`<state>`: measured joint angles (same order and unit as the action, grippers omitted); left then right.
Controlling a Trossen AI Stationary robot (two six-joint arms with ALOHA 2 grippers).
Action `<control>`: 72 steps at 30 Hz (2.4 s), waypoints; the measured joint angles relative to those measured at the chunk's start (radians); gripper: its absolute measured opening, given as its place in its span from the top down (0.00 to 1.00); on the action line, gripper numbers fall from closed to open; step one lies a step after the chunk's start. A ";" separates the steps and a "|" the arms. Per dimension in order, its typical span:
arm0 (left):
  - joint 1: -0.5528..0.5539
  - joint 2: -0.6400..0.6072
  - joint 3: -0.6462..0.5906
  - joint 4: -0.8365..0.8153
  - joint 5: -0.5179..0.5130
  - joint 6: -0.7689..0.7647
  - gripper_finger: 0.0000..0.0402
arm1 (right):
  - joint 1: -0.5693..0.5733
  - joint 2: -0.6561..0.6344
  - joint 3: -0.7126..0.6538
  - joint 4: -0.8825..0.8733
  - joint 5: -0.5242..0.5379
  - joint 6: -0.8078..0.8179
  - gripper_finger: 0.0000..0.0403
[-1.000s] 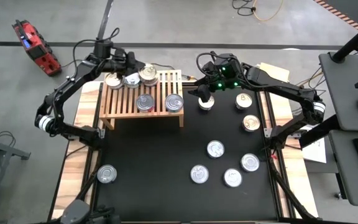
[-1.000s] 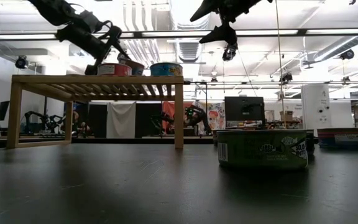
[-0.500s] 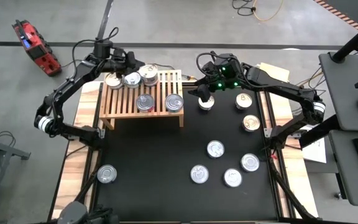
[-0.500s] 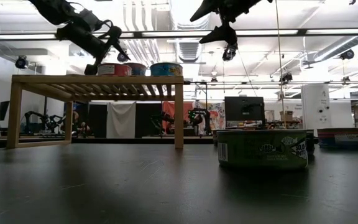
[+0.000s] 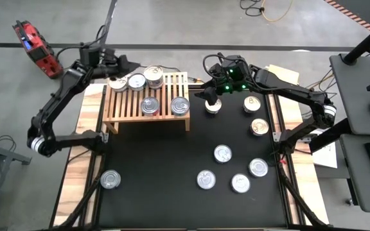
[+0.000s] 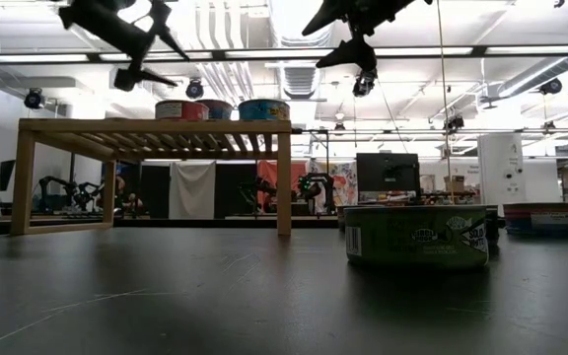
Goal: Stack canned seafood by type on shelf
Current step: Put the top blue tuna can on the shelf
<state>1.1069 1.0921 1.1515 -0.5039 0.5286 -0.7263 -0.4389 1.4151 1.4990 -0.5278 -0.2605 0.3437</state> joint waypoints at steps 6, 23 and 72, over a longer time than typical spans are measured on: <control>-0.079 -0.077 0.000 -0.115 0.011 0.074 0.36 | 0.000 0.000 0.000 0.000 0.000 -0.004 0.25; -0.270 -0.193 0.000 -0.587 -0.146 0.110 0.36 | 0.000 0.000 -0.003 -0.077 0.000 -0.015 0.37; -1.174 -0.017 0.103 -0.348 -0.577 -0.260 0.43 | 0.477 -0.316 -0.516 -0.221 0.105 -0.146 0.59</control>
<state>-0.0676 1.0754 1.2545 -0.8523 -0.0482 -0.9860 0.0380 1.0989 0.9826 -0.7491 -0.1559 0.1974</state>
